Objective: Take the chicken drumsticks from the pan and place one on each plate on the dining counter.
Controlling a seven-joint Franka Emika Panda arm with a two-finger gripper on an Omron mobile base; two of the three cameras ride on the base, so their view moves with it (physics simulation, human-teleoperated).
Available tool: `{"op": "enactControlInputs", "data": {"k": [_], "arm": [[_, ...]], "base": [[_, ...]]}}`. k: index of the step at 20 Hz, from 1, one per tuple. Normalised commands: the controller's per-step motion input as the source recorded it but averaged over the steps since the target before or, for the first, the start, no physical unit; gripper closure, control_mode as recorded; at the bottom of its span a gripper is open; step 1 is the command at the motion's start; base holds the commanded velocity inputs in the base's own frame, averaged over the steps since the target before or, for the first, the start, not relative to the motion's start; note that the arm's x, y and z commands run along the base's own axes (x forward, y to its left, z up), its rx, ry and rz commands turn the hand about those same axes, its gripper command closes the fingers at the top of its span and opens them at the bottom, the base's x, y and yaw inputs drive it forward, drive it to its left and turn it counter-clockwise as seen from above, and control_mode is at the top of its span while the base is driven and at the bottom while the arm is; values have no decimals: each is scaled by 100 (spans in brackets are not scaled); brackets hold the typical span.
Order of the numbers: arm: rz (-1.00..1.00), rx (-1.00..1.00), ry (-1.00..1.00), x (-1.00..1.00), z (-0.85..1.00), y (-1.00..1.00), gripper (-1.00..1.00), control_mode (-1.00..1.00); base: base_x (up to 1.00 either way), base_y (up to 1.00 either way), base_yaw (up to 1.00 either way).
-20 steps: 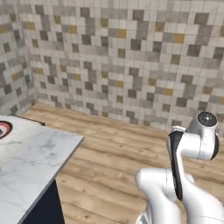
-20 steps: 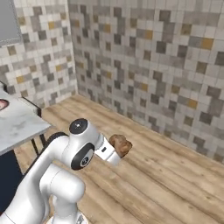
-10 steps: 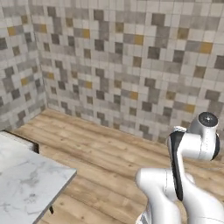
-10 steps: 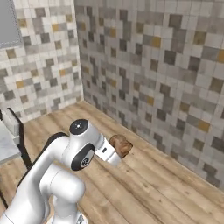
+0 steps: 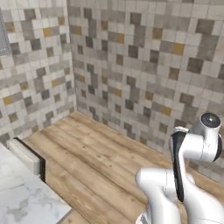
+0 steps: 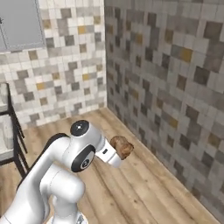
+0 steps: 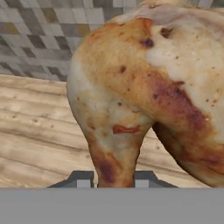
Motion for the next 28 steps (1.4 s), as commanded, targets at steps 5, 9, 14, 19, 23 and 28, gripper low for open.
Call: {"op": "enactControlInputs", "data": {"k": [5,9,14,19,23,28], "arm": [[0,0,0,0,0,0,100,100],[0,0,0,0,0,0,100,100],[0,0,0,0,0,0,100,100],[0,0,0,0,0,0,100,100],[0,0,0,0,0,0,100,100],[0,0,0,0,0,0,100,100]], "base": [[93,-16,48],[94,-17,46],[98,-17,42],[99,-18,40],[98,-16,43],[97,-16,46]]}}
